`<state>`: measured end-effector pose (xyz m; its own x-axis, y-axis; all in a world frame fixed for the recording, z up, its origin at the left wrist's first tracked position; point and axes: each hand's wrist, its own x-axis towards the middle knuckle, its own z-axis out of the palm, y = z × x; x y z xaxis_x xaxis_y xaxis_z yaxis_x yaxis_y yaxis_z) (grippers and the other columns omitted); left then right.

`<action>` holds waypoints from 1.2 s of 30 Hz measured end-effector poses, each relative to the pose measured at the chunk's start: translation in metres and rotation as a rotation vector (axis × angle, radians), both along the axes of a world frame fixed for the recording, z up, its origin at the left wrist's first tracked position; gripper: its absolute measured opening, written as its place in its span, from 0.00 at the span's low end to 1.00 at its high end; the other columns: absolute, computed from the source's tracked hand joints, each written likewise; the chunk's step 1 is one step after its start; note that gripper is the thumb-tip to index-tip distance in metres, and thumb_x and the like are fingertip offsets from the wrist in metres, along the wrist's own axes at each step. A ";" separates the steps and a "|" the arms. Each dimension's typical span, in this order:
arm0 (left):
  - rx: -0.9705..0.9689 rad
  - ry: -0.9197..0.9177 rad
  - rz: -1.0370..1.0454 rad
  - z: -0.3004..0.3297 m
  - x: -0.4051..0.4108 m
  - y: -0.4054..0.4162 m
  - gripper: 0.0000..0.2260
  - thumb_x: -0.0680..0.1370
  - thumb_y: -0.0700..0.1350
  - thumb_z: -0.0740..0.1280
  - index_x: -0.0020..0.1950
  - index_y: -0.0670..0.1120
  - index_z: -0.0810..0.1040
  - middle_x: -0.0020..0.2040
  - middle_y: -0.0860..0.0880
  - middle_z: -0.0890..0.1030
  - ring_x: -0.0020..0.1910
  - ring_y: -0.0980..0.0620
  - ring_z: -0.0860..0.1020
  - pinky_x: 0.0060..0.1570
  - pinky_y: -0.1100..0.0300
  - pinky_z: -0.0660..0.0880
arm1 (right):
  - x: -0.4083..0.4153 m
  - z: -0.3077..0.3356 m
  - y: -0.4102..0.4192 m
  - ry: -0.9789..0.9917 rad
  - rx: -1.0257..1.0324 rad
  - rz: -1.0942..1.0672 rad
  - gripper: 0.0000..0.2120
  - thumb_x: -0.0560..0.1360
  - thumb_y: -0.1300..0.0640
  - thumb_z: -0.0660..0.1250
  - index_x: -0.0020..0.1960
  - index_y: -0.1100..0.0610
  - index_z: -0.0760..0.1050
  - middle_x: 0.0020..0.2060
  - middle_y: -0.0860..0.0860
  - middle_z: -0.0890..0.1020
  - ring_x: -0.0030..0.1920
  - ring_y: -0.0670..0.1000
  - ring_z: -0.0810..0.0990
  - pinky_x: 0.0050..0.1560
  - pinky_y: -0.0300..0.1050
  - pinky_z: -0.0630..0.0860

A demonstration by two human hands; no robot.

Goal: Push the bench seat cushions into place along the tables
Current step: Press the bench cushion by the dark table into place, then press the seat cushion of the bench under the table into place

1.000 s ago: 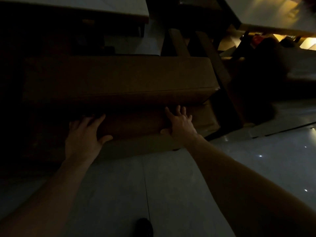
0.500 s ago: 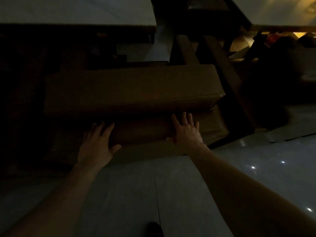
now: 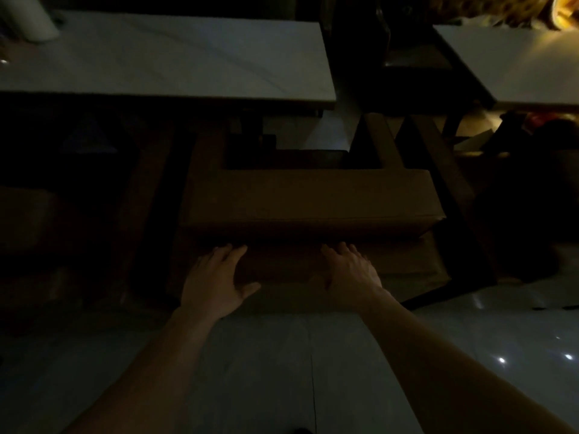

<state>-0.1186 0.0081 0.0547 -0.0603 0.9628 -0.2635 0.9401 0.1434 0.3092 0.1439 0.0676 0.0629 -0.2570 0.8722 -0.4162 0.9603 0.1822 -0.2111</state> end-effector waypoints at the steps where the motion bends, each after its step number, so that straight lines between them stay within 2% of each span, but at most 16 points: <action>1: -0.001 -0.020 0.006 0.007 -0.011 -0.007 0.39 0.73 0.71 0.62 0.78 0.60 0.52 0.80 0.51 0.54 0.76 0.46 0.56 0.72 0.44 0.59 | -0.014 0.007 -0.006 0.008 -0.001 0.004 0.39 0.76 0.36 0.64 0.80 0.48 0.52 0.78 0.58 0.58 0.78 0.62 0.53 0.76 0.63 0.57; 4: 0.011 -0.051 0.005 0.026 -0.050 -0.034 0.39 0.72 0.71 0.62 0.78 0.60 0.51 0.80 0.52 0.54 0.76 0.46 0.56 0.73 0.44 0.59 | -0.062 0.031 -0.026 0.017 0.011 0.023 0.39 0.75 0.36 0.65 0.79 0.48 0.54 0.78 0.57 0.59 0.78 0.61 0.55 0.75 0.62 0.59; 7: 0.036 -0.058 0.023 0.045 -0.103 -0.065 0.40 0.72 0.71 0.62 0.79 0.59 0.51 0.80 0.52 0.53 0.77 0.47 0.55 0.74 0.45 0.57 | -0.118 0.052 -0.052 0.020 0.004 0.042 0.40 0.76 0.36 0.65 0.80 0.49 0.52 0.79 0.57 0.56 0.78 0.61 0.53 0.76 0.62 0.57; 15: 0.182 -0.039 0.063 0.089 -0.278 -0.143 0.39 0.73 0.69 0.64 0.79 0.58 0.54 0.79 0.52 0.56 0.77 0.47 0.56 0.74 0.47 0.57 | -0.292 0.086 -0.124 0.053 0.055 0.078 0.39 0.76 0.36 0.64 0.80 0.48 0.51 0.79 0.57 0.55 0.79 0.61 0.53 0.76 0.60 0.58; 19: 0.157 -0.014 0.104 0.095 -0.358 -0.181 0.38 0.73 0.70 0.63 0.78 0.59 0.53 0.80 0.52 0.55 0.77 0.47 0.53 0.74 0.47 0.53 | -0.376 0.091 -0.154 0.062 0.078 0.120 0.39 0.76 0.35 0.63 0.80 0.48 0.51 0.79 0.57 0.56 0.78 0.61 0.55 0.75 0.61 0.61; 23: 0.138 -0.021 0.155 0.091 -0.421 -0.209 0.39 0.73 0.70 0.62 0.78 0.60 0.50 0.80 0.52 0.52 0.78 0.47 0.50 0.75 0.46 0.51 | -0.449 0.088 -0.171 0.045 0.067 0.173 0.39 0.76 0.34 0.62 0.80 0.47 0.51 0.78 0.57 0.57 0.77 0.61 0.57 0.74 0.62 0.61; 27: 0.140 -0.014 0.205 0.074 -0.479 -0.222 0.40 0.72 0.72 0.61 0.79 0.60 0.48 0.80 0.51 0.51 0.78 0.47 0.48 0.76 0.45 0.50 | -0.512 0.073 -0.172 0.073 0.063 0.213 0.37 0.74 0.33 0.64 0.77 0.46 0.56 0.72 0.55 0.65 0.73 0.62 0.64 0.70 0.62 0.65; 36: 0.124 0.029 0.241 0.040 -0.609 -0.218 0.40 0.73 0.69 0.63 0.79 0.60 0.49 0.80 0.50 0.52 0.78 0.46 0.49 0.75 0.45 0.50 | -0.624 0.028 -0.158 0.050 0.026 0.203 0.39 0.76 0.33 0.61 0.80 0.47 0.51 0.79 0.56 0.57 0.77 0.61 0.56 0.75 0.59 0.59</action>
